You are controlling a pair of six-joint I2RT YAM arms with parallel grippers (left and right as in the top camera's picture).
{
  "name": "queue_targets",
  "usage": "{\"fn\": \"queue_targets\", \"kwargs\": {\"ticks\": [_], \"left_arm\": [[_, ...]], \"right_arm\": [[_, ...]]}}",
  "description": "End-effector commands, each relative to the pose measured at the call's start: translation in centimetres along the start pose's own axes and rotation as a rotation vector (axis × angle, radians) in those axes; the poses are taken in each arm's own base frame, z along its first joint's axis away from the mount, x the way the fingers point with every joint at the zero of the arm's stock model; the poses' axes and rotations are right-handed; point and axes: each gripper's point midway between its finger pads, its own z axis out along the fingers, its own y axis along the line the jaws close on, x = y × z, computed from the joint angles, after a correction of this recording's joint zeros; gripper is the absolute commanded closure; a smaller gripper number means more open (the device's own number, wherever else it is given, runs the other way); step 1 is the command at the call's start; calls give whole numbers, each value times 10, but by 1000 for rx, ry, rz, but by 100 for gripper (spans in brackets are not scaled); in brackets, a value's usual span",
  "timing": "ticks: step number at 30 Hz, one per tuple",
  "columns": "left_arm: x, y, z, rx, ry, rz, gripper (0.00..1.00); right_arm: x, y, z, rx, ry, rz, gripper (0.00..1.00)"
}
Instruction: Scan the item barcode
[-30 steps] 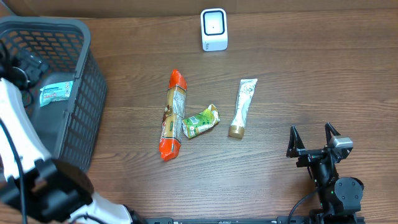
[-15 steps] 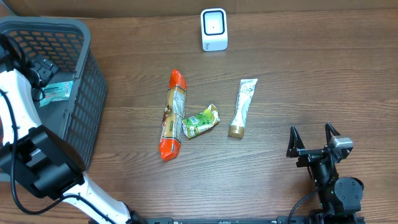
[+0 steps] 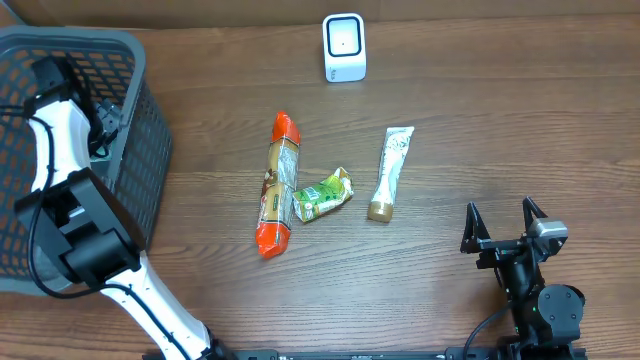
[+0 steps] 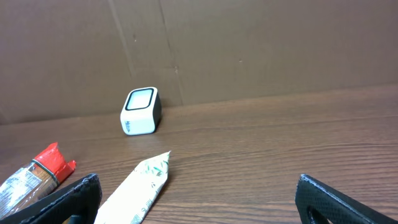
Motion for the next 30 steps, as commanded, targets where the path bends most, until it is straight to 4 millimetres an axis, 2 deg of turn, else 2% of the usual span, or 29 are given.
{"fn": "queue_targets", "kwargs": {"ticks": [1, 9, 19, 21, 24, 25, 27, 30], "left_arm": [[-9, 3, 0, -23, -35, -82, 1], [-4, 4, 7, -28, -30, -83, 0], [19, 12, 37, -48, -20, -80, 1], [22, 12, 40, -49, -17, -79, 5], [23, 13, 40, -50, -15, -74, 27], [22, 13, 40, -50, -16, -72, 37], [22, 13, 39, -49, -17, -57, 64], [22, 13, 39, -49, -16, -39, 88]], "right_arm": [[2, 1, 0, -3, -4, 2, 0], [2, 1, 0, -3, -4, 2, 0], [2, 1, 0, -3, -4, 2, 0], [2, 1, 0, -3, -5, 2, 0], [2, 1, 0, -3, -5, 2, 0], [2, 1, 0, -3, -4, 2, 0], [2, 1, 0, -3, -4, 2, 0], [2, 1, 0, -3, -4, 2, 0]]}}
